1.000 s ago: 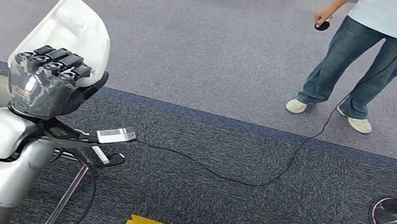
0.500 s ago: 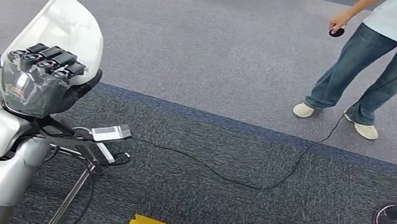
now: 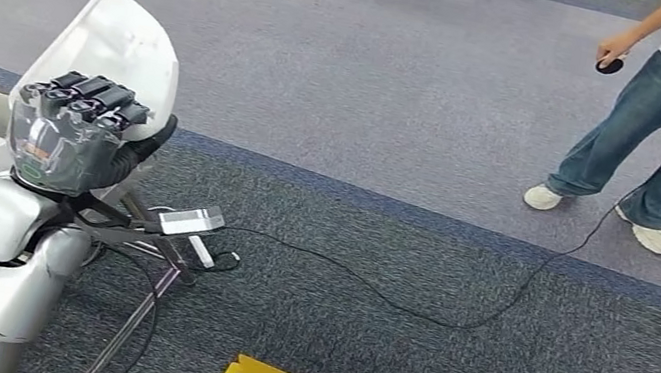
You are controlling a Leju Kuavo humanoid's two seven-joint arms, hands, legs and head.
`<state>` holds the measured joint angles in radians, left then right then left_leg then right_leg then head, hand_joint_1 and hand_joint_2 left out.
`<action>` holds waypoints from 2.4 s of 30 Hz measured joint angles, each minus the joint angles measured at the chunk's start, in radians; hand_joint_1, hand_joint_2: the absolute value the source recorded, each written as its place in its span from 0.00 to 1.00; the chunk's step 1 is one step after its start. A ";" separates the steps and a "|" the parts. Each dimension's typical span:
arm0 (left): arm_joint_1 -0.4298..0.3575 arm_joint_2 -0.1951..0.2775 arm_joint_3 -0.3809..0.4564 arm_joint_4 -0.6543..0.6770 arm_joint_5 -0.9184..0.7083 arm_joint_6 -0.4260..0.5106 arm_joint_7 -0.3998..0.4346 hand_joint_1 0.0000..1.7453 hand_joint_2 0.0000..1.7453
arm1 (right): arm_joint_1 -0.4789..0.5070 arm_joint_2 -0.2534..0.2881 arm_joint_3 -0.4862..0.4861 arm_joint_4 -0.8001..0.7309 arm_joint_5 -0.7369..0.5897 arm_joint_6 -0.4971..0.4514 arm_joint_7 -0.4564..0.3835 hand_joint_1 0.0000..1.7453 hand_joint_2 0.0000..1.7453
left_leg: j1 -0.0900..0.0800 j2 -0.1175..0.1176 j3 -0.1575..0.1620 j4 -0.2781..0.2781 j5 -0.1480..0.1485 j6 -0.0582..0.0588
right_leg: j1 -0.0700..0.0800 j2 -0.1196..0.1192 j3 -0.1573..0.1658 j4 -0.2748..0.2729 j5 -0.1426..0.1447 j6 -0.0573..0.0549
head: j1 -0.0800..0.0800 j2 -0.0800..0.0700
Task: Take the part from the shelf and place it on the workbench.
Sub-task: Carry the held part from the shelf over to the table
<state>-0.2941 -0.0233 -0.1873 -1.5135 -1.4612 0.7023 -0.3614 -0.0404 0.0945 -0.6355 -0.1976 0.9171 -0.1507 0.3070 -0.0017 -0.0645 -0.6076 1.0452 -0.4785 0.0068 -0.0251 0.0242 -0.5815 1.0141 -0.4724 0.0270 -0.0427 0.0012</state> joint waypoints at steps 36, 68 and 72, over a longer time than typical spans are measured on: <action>-0.004 0.017 -0.023 0.016 -0.016 0.000 0.084 1.00 1.00 | -0.007 0.003 0.000 0.002 0.007 0.004 0.012 0.00 0.00 | -0.008 -0.013 0.011 -0.014 0.011 0.047 | 0.013 0.011 -0.014 0.022 -0.013 0.004 | 0.009 0.000; -0.030 0.013 -0.040 0.058 -0.008 0.000 0.085 1.00 1.00 | -0.006 0.003 -0.048 0.002 -0.014 0.001 0.014 0.00 0.00 | -0.007 -0.012 -0.005 0.011 0.000 0.020 | 0.011 0.011 -0.024 0.040 -0.020 0.003 | 0.010 0.000; -0.026 0.014 -0.040 0.058 -0.003 0.000 0.078 1.00 1.00 | -0.006 0.003 -0.048 0.002 -0.012 0.001 0.010 0.00 0.00 | -0.007 -0.012 -0.005 0.011 0.000 0.020 | 0.012 0.011 -0.024 0.040 -0.020 0.003 | 0.010 0.000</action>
<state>-0.3197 -0.0089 -0.2270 -1.4553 -1.4646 0.7019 -0.2830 -0.0466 0.0973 -0.6835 -0.1957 0.9052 -0.1495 0.3166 -0.0086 -0.0761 -0.6126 1.0564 -0.4788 0.0270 -0.0135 0.0350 -0.6051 1.0541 -0.4924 0.0303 -0.0329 0.0012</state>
